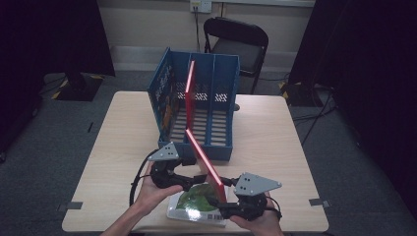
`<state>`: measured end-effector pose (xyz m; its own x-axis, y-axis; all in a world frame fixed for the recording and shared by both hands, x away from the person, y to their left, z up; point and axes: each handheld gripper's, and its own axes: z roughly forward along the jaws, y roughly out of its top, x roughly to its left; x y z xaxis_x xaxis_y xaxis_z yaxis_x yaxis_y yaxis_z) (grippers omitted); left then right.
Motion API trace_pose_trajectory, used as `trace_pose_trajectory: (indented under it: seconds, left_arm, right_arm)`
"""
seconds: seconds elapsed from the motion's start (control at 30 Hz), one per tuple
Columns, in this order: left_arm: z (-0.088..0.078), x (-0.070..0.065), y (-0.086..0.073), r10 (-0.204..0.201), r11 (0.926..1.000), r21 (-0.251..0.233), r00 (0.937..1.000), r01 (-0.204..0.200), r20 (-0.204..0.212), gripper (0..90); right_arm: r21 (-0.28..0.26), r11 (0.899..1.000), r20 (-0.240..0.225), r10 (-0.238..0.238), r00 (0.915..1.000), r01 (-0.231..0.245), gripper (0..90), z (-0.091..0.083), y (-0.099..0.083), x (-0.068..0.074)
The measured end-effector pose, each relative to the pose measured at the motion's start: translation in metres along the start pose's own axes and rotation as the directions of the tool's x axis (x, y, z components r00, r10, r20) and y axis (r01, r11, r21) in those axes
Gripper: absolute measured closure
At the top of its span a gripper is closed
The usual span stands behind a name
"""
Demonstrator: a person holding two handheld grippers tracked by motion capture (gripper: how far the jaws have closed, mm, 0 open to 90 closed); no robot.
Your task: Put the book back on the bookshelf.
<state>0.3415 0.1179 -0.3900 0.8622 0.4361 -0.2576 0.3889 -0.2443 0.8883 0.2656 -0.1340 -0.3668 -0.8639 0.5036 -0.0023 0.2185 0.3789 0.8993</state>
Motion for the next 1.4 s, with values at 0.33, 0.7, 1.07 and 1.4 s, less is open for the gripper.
trace_pose_trajectory:
  seconds: [0.33, 0.7, 1.07, 1.4]
  left_arm:
    - [-0.003, 0.006, 0.000, -0.014, 0.9999, -0.006, 0.9996, 0.014, -0.025, 27.2]
    - [-0.012, 0.019, 0.003, 0.002, 0.9991, -0.041, 0.9950, -0.006, -0.100, 23.0]
    - [0.008, 0.025, 0.005, 0.037, 0.9993, 0.000, 0.9970, -0.037, -0.068, 27.0]
    - [0.008, 0.025, 0.005, 0.017, 0.9998, 0.005, 0.9979, -0.017, -0.062, 26.5]
  right_arm:
    - [-0.007, 1.000, 0.051, 0.022, 0.9985, -0.022, 62.4, -0.004, -0.006, -0.005]
    - [-0.028, 0.998, 0.114, 0.062, 0.9916, -0.060, 74.8, -0.021, -0.013, -0.021]
    - [-0.059, 0.993, 0.064, 0.109, 0.9920, -0.105, 74.2, -0.023, -0.017, -0.043]
    - [-0.042, 0.996, 0.090, 0.079, 0.9928, -0.075, 72.5, 0.001, -0.018, -0.044]
